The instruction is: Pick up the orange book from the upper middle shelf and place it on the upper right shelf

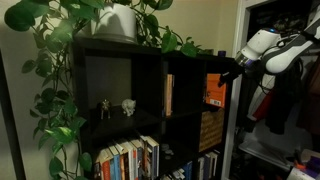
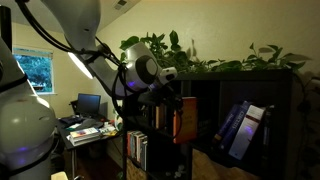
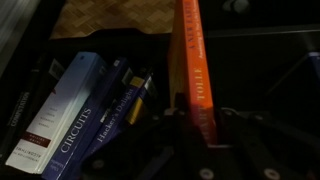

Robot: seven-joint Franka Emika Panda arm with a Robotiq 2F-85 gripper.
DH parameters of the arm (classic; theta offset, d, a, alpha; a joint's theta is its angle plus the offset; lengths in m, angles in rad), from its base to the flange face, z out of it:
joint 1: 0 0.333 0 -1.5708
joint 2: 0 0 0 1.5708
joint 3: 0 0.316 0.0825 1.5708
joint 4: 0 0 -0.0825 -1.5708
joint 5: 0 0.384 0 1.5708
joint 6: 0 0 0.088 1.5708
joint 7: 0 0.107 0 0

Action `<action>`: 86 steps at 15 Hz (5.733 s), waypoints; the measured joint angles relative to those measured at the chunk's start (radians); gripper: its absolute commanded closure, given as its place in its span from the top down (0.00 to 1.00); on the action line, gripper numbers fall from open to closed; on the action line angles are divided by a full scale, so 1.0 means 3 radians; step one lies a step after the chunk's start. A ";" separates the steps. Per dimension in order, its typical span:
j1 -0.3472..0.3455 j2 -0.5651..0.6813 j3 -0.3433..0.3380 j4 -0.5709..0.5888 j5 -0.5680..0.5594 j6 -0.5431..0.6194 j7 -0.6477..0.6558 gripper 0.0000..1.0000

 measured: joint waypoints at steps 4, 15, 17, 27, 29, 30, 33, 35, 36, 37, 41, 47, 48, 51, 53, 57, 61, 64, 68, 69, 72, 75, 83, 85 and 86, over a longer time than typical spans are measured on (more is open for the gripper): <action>0.0000 0.0000 0.0000 0.0000 0.0000 0.0000 0.0000 0.06; -0.0141 0.0571 -0.0010 0.0392 0.0029 0.0123 0.0027 0.06; -0.0137 0.0698 -0.0010 0.0496 0.0099 0.0184 0.0038 0.06; -0.0103 0.1401 -0.0052 0.0874 0.0731 0.0741 0.0068 0.06; -0.0161 0.1556 0.0031 0.0917 0.1020 0.0884 -0.0053 0.06; -0.0240 0.1620 0.0161 0.0919 0.1334 0.0935 -0.0263 0.06; -0.0265 0.1751 0.0259 0.1005 0.1408 0.1007 -0.0304 0.06; -0.0261 0.1764 0.0278 0.1029 0.1394 0.1002 -0.0322 0.06; -0.0291 0.1762 0.0338 0.1028 0.1537 0.0996 -0.0474 0.06; -0.0344 0.1751 0.0423 0.1023 0.1730 0.0986 -0.0718 0.06; -0.0500 0.1598 0.0561 0.0942 0.2088 0.0906 -0.1371 0.06; -0.0763 0.1137 0.0571 0.0709 0.2085 0.0574 -0.1862 0.06; -0.0836 0.1062 0.0603 0.0675 0.2015 0.0510 -0.1861 0.06; -0.1034 0.0847 0.0760 0.0568 0.1833 0.0334 -0.1829 0.06; -0.1042 0.0709 0.0843 0.0478 0.1815 0.0257 -0.1820 0.06; -0.0942 0.0524 0.0958 0.0336 0.1857 0.0229 -0.1798 0.06; -0.0754 0.0490 0.1025 0.0316 0.2190 0.0237 -0.1827 0.06; -0.0616 0.0507 0.1002 0.0317 0.2404 0.0327 -0.1826 0.06; -0.0318 0.0668 0.0737 0.0329 0.2566 0.0692 -0.1823 0.06; -0.0224 0.0724 0.0642 0.0341 0.2584 0.0779 -0.1819 0.06; 0.0120 0.0884 0.0286 0.0390 0.2589 0.0925 -0.1766 0.06; 0.0532 0.0996 -0.0134 0.0446 0.2577 0.0964 -0.1665 0.06; 0.1363 0.1060 -0.1112 0.0527 0.2458 0.0971 -0.1601 0.06; 0.1531 0.1065 -0.1339 0.0542 0.2430 0.0971 -0.1601 0.07; 0.1619 0.1066 -0.1451 0.0549 0.2424 0.0971 -0.1601 0.06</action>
